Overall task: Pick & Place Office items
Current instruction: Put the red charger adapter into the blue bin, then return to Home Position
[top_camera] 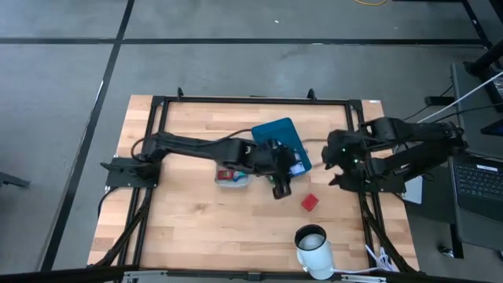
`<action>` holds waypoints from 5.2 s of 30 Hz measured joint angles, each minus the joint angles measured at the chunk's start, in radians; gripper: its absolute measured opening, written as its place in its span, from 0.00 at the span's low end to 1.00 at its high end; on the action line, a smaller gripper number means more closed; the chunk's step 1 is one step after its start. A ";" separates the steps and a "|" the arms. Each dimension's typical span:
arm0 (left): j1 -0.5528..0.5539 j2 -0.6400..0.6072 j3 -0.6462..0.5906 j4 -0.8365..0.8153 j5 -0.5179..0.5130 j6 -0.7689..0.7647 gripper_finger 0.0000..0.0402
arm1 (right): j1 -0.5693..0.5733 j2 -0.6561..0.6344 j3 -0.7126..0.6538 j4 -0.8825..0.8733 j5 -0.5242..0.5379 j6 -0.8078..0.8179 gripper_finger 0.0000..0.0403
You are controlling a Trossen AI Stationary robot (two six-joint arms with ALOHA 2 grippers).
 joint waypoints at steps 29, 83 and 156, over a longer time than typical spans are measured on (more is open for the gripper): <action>-0.122 -0.178 0.014 -0.019 -0.334 -0.405 0.52 | 0.206 0.391 -0.315 0.444 0.075 -0.571 0.73; -0.107 -0.194 0.005 -0.072 -0.365 -0.306 0.52 | 0.123 0.421 -0.172 0.417 -0.057 -0.498 0.52; -0.312 -0.518 0.006 -0.379 -0.928 -0.365 0.52 | -0.601 0.381 -0.056 0.849 -0.085 0.048 0.72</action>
